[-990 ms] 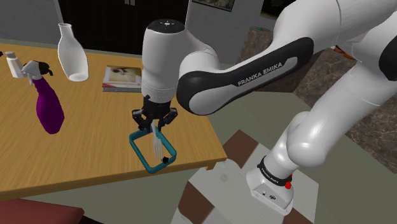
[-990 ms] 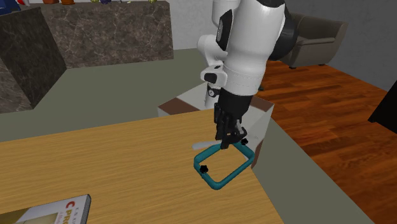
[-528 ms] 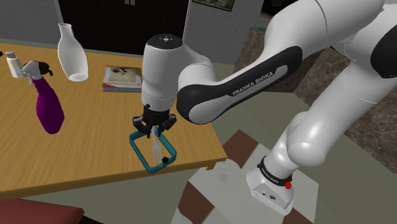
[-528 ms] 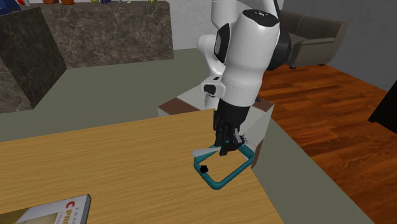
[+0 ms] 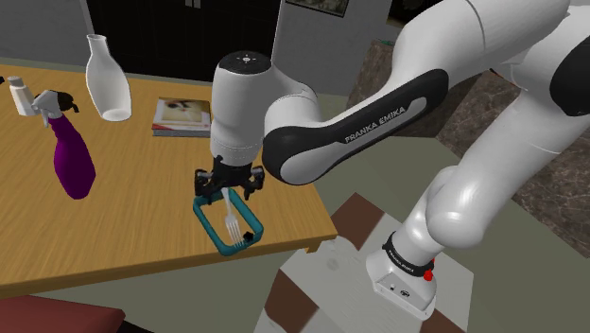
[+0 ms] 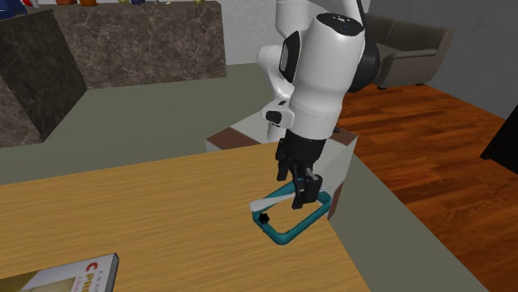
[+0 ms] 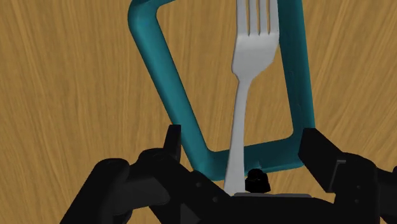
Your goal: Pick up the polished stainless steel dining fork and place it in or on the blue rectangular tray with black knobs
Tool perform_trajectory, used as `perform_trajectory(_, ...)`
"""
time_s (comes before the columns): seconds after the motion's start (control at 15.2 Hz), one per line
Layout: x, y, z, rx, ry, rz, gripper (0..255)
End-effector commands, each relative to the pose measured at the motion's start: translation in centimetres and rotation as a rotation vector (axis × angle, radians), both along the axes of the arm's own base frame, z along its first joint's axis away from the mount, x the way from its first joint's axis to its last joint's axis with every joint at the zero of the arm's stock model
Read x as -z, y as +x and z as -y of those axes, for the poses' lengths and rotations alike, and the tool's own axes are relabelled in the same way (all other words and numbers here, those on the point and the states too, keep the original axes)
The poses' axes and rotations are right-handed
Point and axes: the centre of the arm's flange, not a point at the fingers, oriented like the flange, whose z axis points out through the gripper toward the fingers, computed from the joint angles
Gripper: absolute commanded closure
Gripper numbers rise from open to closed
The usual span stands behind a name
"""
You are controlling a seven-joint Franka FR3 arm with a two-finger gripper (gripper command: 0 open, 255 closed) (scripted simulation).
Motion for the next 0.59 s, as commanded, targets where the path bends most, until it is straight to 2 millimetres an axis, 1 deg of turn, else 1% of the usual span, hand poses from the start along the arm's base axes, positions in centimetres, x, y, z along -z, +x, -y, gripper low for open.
perform_trajectory(0.0,0.0,0.0,0.0,0.000,0.000,0.000,0)
perform_trajectory(0.13,0.0,0.0,0.0,0.000,0.000,0.000,0)
perform_trajectory(0.33,-3.9,-0.5,-0.3,0.000,0.000,0.000,0)
perform_trajectory(0.4,-4.9,-0.6,-0.4,0.000,0.000,0.000,0)
perform_trajectory(0.53,-4.9,-0.6,-0.4,0.000,0.000,0.000,0)
